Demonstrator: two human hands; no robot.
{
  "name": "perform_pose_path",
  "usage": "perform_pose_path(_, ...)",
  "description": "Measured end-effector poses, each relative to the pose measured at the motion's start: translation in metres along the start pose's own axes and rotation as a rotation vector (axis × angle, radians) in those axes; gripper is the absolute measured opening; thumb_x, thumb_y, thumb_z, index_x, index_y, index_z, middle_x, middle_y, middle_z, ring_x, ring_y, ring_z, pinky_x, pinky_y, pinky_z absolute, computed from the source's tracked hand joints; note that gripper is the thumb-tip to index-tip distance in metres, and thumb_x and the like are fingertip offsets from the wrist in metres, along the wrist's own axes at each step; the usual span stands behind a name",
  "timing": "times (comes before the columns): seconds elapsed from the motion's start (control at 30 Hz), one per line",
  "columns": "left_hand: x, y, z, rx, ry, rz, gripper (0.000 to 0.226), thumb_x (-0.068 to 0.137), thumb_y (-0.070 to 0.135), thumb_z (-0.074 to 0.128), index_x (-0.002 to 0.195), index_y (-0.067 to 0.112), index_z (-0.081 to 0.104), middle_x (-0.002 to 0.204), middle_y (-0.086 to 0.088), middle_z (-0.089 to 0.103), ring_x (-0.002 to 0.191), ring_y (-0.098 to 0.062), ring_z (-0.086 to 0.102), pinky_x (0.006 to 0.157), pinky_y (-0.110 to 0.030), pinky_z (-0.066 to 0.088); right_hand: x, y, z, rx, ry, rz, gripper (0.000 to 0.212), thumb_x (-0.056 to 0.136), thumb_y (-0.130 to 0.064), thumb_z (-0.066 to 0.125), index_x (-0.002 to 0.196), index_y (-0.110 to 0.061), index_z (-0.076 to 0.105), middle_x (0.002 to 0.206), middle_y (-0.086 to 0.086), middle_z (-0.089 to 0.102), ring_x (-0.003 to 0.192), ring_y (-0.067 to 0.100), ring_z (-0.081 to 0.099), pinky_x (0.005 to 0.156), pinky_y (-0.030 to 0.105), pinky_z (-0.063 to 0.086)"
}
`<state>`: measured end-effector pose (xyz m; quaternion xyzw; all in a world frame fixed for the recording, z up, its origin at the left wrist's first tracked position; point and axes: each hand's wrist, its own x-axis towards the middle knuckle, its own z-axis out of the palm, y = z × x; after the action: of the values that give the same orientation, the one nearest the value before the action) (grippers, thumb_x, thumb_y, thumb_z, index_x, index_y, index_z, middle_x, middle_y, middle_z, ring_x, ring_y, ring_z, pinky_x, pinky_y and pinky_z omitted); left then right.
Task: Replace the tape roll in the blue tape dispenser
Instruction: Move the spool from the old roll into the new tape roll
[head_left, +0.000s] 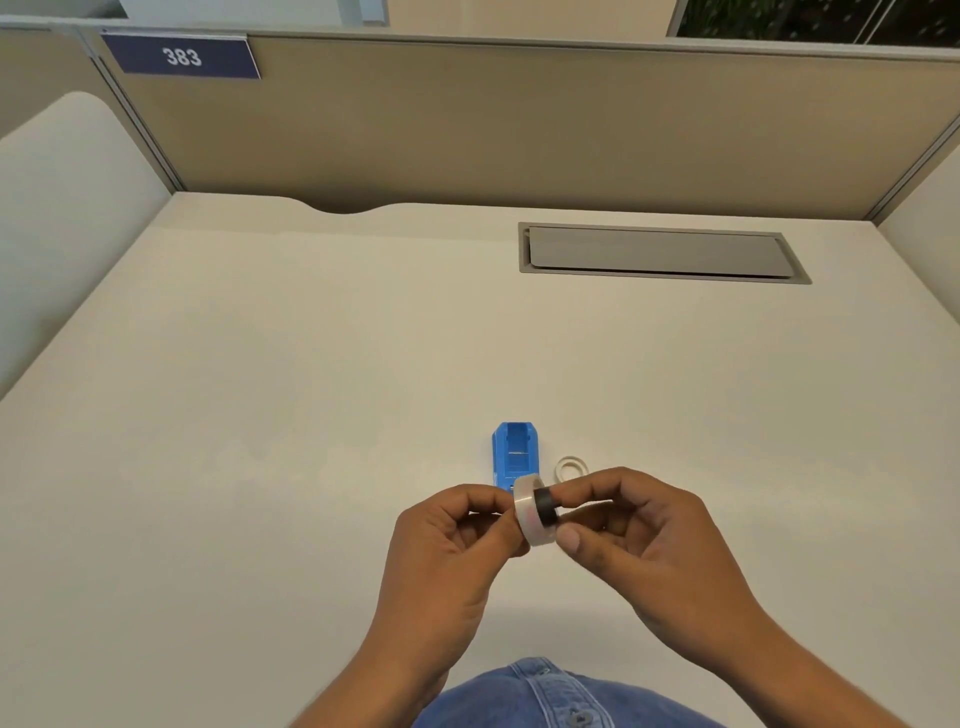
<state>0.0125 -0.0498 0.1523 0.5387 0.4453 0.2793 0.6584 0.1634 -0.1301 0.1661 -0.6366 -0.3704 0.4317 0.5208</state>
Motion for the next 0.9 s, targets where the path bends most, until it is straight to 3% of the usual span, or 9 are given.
perform_pose_path(0.13, 0.003, -0.002, 0.0, 0.096, 0.001, 0.049, 0.003, 0.079, 0.017, 0.077, 0.081, 0.019, 0.076, 0.075, -0.005, 0.076, 0.076, -0.029, 0.069, 0.079, -0.045, 0.056, 0.005, 0.006, 0.001, -0.064, 0.05, 0.013, 0.014, 0.081, -0.011, 0.073, 0.082, -0.024, 0.075, 0.083, 0.002, 0.077, 0.074, 0.018, 0.071, 0.071, 0.028, 0.058)
perform_pose_path(0.3, 0.012, -0.005, 0.001, 0.181, 0.004, 0.08, 0.003, 0.082, 0.018, 0.075, 0.083, 0.021, 0.074, 0.077, 0.001, 0.076, 0.074, -0.018, 0.071, 0.069, -0.026, 0.058, 0.014, 0.01, 0.001, -0.112, 0.096, 0.005, 0.019, 0.08, -0.002, 0.073, 0.077, -0.021, 0.073, 0.079, 0.0, 0.076, 0.071, 0.012, 0.069, 0.065, 0.024, 0.056)
perform_pose_path(0.43, 0.021, -0.008, 0.002, 0.201, 0.009, 0.087, 0.004, 0.082, 0.018, 0.075, 0.083, 0.022, 0.073, 0.081, 0.002, 0.076, 0.076, -0.017, 0.07, 0.067, -0.022, 0.056, 0.023, 0.014, 0.002, -0.129, 0.115, 0.007, 0.023, 0.08, -0.002, 0.072, 0.081, -0.024, 0.075, 0.083, -0.004, 0.076, 0.078, 0.017, 0.071, 0.071, 0.033, 0.06)
perform_pose_path(0.73, 0.048, -0.022, 0.003, 0.305, 0.021, 0.11, 0.009, 0.085, 0.016, 0.071, 0.089, 0.024, 0.074, 0.089, 0.008, 0.074, 0.084, -0.006, 0.07, 0.069, -0.011, 0.053, 0.047, 0.033, 0.0, -0.209, 0.135, 0.034, 0.02, 0.083, -0.004, 0.071, 0.084, -0.024, 0.076, 0.08, -0.013, 0.075, 0.076, 0.007, 0.07, 0.066, 0.016, 0.054)
perform_pose_path(0.9, 0.069, -0.031, 0.001, 0.376, 0.022, 0.113, 0.011, 0.086, 0.015, 0.069, 0.091, 0.023, 0.074, 0.093, 0.007, 0.073, 0.083, -0.004, 0.069, 0.069, -0.014, 0.053, 0.066, 0.046, -0.002, -0.314, 0.153, 0.034, 0.014, 0.083, -0.016, 0.072, 0.084, -0.029, 0.074, 0.085, -0.011, 0.074, 0.078, 0.008, 0.068, 0.064, 0.023, 0.055)
